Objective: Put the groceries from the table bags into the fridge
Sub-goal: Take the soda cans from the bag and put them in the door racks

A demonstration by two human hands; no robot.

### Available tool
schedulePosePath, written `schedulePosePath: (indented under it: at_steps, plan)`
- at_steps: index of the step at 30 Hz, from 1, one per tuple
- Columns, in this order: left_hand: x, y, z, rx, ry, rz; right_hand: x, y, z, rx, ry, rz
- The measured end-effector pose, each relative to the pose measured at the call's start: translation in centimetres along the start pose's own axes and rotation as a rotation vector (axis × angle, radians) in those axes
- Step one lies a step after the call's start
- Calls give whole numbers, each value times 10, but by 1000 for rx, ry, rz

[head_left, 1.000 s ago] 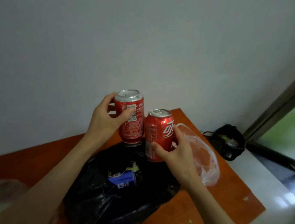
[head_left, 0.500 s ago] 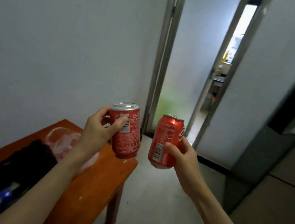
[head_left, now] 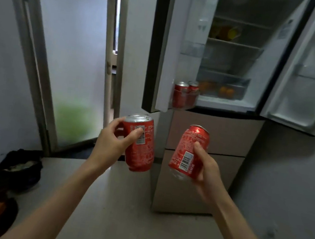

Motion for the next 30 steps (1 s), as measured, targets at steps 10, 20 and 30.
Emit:
schedulePosePath:
  at_steps: [10, 20, 30]
  plan:
    - [-45, -145, 132, -52, 29, 109, -71, -139, -122, 193, 176, -206]
    - [32, -300, 201, -1, -45, 378, -215, -289, -153, 199, 151, -438]
    - [125, -400, 233, 153, -73, 546, -349, -406, -130, -38, 10, -578]
Point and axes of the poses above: each hand's wrist, its own y-axis away from the middle knuckle, its own z-axis out of the palm, x = y × z, the point moved 10 cm from there along -y, towards the middle knuckle, and after that the axes turned 14 degrees about y, right-handed, at the moved point
